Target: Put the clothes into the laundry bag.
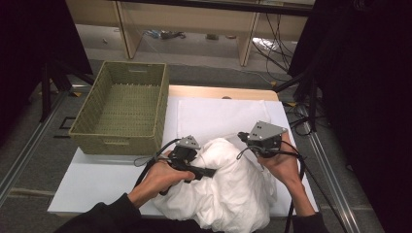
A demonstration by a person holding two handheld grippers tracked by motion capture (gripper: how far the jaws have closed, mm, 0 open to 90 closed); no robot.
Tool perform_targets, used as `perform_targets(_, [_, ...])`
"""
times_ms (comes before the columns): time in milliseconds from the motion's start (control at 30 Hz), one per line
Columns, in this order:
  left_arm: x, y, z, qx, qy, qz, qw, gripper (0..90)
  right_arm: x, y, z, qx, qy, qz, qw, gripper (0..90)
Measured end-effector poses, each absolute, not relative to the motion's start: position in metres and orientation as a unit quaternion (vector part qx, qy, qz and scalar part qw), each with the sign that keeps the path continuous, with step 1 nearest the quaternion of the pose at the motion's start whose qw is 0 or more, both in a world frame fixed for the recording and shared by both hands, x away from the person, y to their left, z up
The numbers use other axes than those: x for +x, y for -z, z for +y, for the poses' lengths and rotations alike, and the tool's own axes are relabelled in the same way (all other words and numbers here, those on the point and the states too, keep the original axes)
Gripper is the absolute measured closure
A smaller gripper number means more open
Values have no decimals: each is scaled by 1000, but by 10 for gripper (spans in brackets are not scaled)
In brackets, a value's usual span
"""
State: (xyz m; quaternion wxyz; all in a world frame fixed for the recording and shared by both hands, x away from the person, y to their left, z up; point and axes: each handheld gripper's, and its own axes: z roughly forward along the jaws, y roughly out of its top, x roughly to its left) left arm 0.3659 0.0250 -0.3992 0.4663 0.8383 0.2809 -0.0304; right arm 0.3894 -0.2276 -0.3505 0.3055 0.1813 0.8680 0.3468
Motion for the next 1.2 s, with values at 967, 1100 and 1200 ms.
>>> perform_targets(967, [406, 455, -40, 817, 65, 310, 483, 485, 379, 349, -216, 163, -335, 877, 303, 900])
perform_targets(1100, [404, 457, -46, 825, 45, 294, 481, 425, 381, 353, -220, 176, -336, 875, 300, 900])
perform_targets(1200, [399, 439, -31, 815, 31, 305, 492, 330, 383, 355, -228, 182, -339, 874, 296, 900])
